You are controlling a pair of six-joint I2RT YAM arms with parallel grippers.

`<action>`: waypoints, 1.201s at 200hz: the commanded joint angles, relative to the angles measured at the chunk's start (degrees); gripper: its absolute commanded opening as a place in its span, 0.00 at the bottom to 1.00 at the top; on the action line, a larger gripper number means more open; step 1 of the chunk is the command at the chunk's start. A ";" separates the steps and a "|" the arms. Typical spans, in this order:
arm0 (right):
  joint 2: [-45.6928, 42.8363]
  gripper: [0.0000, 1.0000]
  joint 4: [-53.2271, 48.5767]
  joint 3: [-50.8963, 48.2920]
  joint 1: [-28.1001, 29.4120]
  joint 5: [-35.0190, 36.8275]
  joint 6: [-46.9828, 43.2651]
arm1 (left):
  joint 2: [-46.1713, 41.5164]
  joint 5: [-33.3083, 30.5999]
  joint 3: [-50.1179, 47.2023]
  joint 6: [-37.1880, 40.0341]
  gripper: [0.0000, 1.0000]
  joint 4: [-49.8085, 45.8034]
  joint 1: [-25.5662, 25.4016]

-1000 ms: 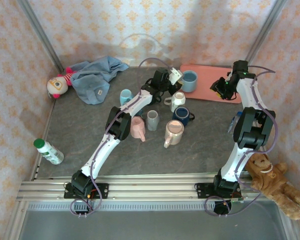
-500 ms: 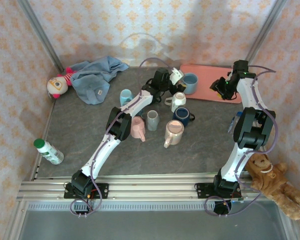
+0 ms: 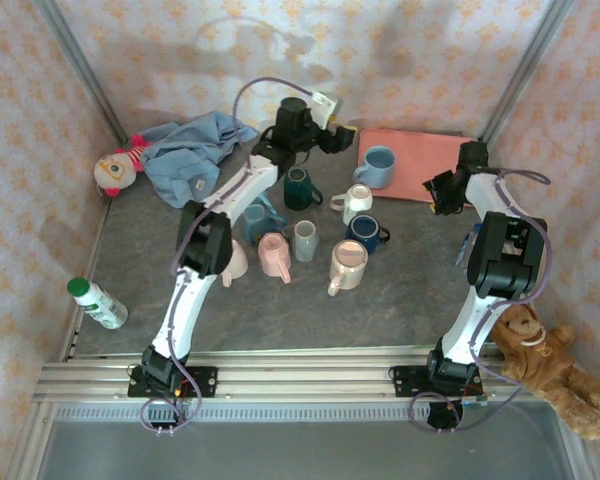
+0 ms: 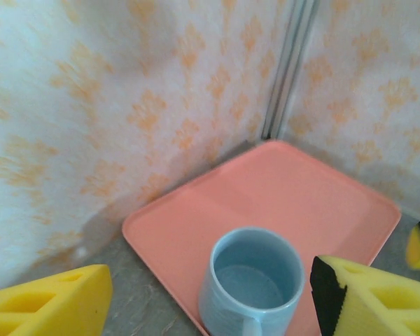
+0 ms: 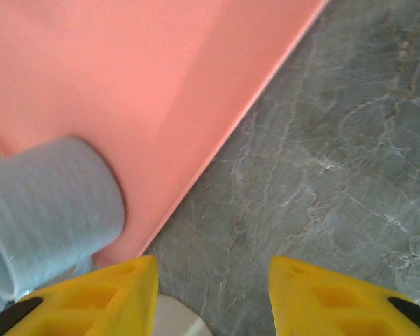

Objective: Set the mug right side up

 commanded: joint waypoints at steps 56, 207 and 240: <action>3.83 0.41 9.97 -1.09 1.33 7.46 17.70 | -23.42 -3.57 -23.28 -9.68 0.76 -2.84 -0.17; 10.65 0.29 13.59 -4.70 2.17 11.89 23.37 | -45.07 -9.17 -47.97 -11.82 0.77 -4.93 -0.11; 9.15 0.09 13.80 -6.21 2.40 13.42 23.13 | -48.71 -10.92 -51.52 -12.19 0.78 -5.11 -0.15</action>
